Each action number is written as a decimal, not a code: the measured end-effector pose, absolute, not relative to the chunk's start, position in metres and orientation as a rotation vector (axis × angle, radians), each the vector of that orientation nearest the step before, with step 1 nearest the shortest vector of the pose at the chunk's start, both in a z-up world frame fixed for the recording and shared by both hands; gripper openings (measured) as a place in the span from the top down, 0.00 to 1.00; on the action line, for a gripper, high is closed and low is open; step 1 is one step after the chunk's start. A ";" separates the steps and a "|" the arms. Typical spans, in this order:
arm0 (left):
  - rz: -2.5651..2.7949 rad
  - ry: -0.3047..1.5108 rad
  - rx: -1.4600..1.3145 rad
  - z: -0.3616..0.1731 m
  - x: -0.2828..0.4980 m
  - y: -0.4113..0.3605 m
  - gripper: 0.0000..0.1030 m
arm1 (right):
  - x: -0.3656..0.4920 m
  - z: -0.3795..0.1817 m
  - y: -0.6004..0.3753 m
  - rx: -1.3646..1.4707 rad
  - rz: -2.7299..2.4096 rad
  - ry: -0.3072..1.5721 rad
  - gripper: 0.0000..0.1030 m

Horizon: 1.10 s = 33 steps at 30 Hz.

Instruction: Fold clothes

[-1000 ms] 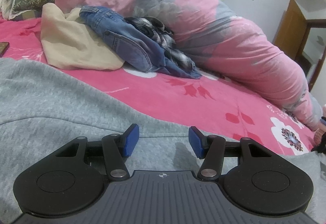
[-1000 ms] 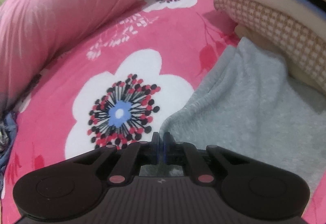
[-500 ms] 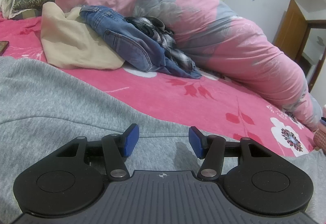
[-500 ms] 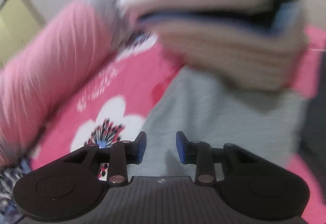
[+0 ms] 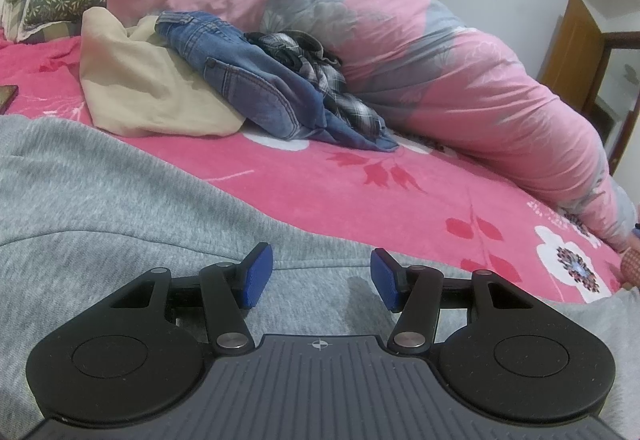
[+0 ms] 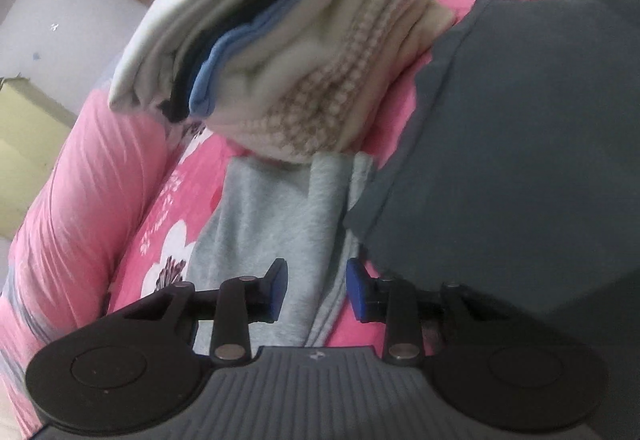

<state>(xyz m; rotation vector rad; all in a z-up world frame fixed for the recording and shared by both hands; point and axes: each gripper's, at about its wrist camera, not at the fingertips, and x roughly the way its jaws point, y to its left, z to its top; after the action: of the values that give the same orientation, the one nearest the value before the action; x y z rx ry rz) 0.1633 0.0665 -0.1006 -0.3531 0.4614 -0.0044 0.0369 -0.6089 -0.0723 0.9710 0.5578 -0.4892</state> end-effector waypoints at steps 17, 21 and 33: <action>0.004 0.468 -0.333 -0.101 0.163 0.062 0.47 | 0.075 -0.117 -0.633 1.055 -0.493 0.557 0.94; 0.004 0.468 -0.334 -0.101 0.164 0.063 0.47 | 0.074 -0.078 -0.619 0.899 -0.451 0.465 0.94; -0.001 0.466 -0.343 -0.101 0.163 0.064 0.47 | -0.007 -0.102 -0.650 0.972 -0.548 0.512 0.94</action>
<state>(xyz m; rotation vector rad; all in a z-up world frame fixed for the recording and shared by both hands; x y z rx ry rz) 0.1635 0.0641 -0.1005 -0.3429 0.4657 -0.0015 -0.0071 -0.6504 -0.1020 0.9721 0.5120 -0.5478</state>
